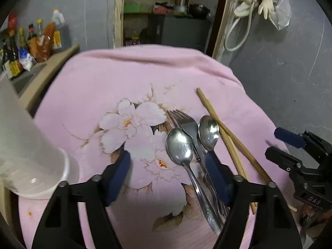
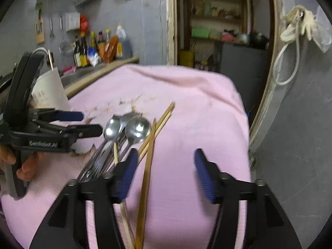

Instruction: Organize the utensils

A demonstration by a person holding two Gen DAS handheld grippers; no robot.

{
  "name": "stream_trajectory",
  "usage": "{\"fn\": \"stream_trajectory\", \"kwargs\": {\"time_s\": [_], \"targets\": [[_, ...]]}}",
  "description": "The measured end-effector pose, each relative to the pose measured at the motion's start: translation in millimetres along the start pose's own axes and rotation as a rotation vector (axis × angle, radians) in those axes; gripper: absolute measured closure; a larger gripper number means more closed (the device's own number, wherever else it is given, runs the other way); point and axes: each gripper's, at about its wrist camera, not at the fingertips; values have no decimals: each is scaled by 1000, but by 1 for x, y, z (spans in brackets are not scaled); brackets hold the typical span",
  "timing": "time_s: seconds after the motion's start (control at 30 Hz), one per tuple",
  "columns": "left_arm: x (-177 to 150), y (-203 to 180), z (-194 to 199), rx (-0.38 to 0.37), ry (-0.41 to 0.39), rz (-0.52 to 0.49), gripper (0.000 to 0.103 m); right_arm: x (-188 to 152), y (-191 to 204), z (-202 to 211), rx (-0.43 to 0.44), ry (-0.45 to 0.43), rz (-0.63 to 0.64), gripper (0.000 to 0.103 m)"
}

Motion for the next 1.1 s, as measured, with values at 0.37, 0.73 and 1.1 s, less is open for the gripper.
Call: {"fn": "stream_trajectory", "kwargs": {"time_s": [0.37,0.73,1.1], "targets": [[16,24,-26,-55,77,58,66,5,1,-32,36,151,4,75],[21,18,-31,-46,78,31,101,20,20,-60,-87,235,182,94],[21,7,3,10,-86,9,103,20,5,-14,-62,21,28,99]]}}
Point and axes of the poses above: each gripper's, at about its wrist camera, not at the fingertips, and z roughly against the way its jaws point, y to its left, x to its top, and after that the axes turned 2 degrees about -z, right-handed
